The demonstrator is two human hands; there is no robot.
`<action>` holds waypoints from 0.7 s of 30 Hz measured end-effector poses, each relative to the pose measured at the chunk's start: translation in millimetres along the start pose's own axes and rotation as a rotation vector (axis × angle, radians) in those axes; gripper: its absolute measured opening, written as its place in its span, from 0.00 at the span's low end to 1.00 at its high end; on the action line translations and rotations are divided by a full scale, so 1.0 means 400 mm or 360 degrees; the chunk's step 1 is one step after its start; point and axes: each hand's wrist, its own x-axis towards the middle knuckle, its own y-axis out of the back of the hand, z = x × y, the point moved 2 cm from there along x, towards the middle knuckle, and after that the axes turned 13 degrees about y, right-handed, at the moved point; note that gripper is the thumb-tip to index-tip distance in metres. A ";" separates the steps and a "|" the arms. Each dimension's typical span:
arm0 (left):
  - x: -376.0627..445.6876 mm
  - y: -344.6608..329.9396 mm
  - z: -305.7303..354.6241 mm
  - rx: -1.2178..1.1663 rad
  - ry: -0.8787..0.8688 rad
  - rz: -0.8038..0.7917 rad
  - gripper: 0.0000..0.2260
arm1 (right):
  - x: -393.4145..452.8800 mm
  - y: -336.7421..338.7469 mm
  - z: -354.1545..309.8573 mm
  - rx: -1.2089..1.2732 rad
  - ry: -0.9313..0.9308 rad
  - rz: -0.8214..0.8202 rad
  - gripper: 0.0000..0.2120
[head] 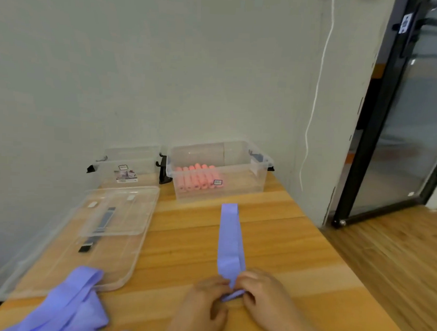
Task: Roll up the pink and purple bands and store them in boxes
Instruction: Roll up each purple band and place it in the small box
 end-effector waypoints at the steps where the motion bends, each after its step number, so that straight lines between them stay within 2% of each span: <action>1: -0.015 -0.005 0.004 0.0013 -0.0062 0.0072 0.19 | -0.012 0.001 -0.007 -0.0017 0.0019 0.0031 0.06; 3: -0.031 0.007 0.027 -0.0089 -0.0048 0.0165 0.17 | -0.023 0.022 -0.024 0.0071 0.0004 0.0040 0.07; 4: -0.032 0.017 0.033 -0.0218 0.0076 0.0198 0.15 | -0.025 0.033 -0.028 0.0187 -0.0054 0.0062 0.08; 6: -0.011 0.040 0.035 -0.0356 0.0388 0.0254 0.14 | -0.021 0.055 -0.020 0.0433 -0.0222 0.0281 0.12; 8: 0.037 0.049 0.018 -0.0191 0.0517 0.0253 0.16 | -0.007 0.068 0.014 0.0382 -0.0427 0.0512 0.12; 9: 0.063 0.048 0.015 -0.0047 0.0527 0.0172 0.19 | 0.002 0.067 0.031 0.0307 -0.0482 0.0517 0.13; 12: 0.116 0.018 0.018 0.0550 0.0493 -0.0207 0.25 | 0.030 0.041 0.067 0.0158 -0.0544 0.0355 0.18; 14: 0.128 -0.005 0.026 0.0774 0.0452 -0.0336 0.27 | 0.049 0.029 0.083 0.0101 -0.0516 0.0306 0.19; 17: 0.136 -0.017 0.021 0.0863 0.0443 -0.0345 0.29 | 0.072 0.022 0.106 -0.0020 -0.0497 0.0188 0.19; 21: 0.132 -0.023 0.012 0.0926 0.0394 -0.0393 0.32 | 0.085 0.006 0.110 -0.0381 -0.0442 -0.0153 0.20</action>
